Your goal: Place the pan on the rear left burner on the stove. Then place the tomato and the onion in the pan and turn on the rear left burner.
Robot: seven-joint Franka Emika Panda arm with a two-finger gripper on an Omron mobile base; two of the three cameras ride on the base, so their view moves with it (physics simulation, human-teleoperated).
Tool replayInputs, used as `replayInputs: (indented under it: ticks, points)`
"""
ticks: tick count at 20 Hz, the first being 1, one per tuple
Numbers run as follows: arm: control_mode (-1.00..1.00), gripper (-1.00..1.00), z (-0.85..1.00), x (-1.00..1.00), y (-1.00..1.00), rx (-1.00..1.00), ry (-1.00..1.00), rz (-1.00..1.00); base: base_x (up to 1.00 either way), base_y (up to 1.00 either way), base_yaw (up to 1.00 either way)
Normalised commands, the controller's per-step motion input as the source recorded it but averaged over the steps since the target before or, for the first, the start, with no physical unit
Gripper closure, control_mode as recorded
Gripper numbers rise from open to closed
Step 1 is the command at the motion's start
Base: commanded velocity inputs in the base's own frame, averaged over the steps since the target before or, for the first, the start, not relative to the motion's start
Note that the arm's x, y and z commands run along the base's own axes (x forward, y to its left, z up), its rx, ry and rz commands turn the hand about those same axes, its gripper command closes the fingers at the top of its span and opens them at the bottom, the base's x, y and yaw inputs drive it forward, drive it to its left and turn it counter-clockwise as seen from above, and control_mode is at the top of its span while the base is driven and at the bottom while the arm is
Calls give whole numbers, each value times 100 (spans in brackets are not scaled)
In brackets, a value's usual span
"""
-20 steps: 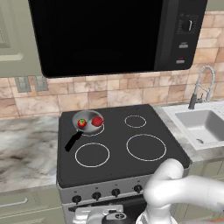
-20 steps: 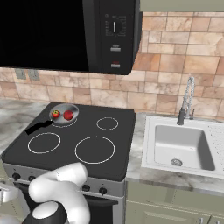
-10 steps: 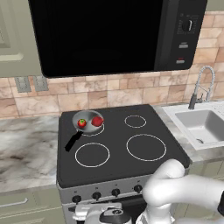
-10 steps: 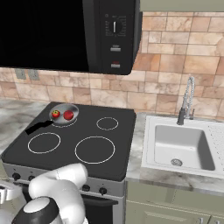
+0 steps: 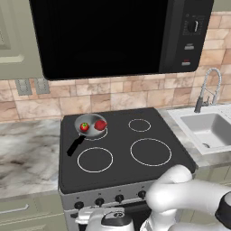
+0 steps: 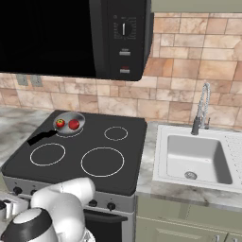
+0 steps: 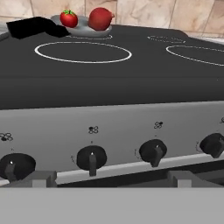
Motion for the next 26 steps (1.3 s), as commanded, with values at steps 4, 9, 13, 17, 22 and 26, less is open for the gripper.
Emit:
replayInputs:
  ticks: [4, 9, 13, 17, 22, 26]
  points:
    - [-100, -100, -24, 17, 0, 0, 0, -2, 0, 0, 0]
    - [-100, -100, -22, 24, 0, 0, 0, -1, 0, 0, 0]
    - [-100, -100, -18, 29, 0, 0, 0, 0, 0, 0, 0]
    - [-100, -100, -21, 29, 0, 0, 0, 0, 0, 0, 0]
    - [-100, -100, -24, 25, 0, 0, 0, 0, 0, 0, 0]
    - [-100, -100, -31, 16, 0, 0, 0, 0, 0, 0, 0]
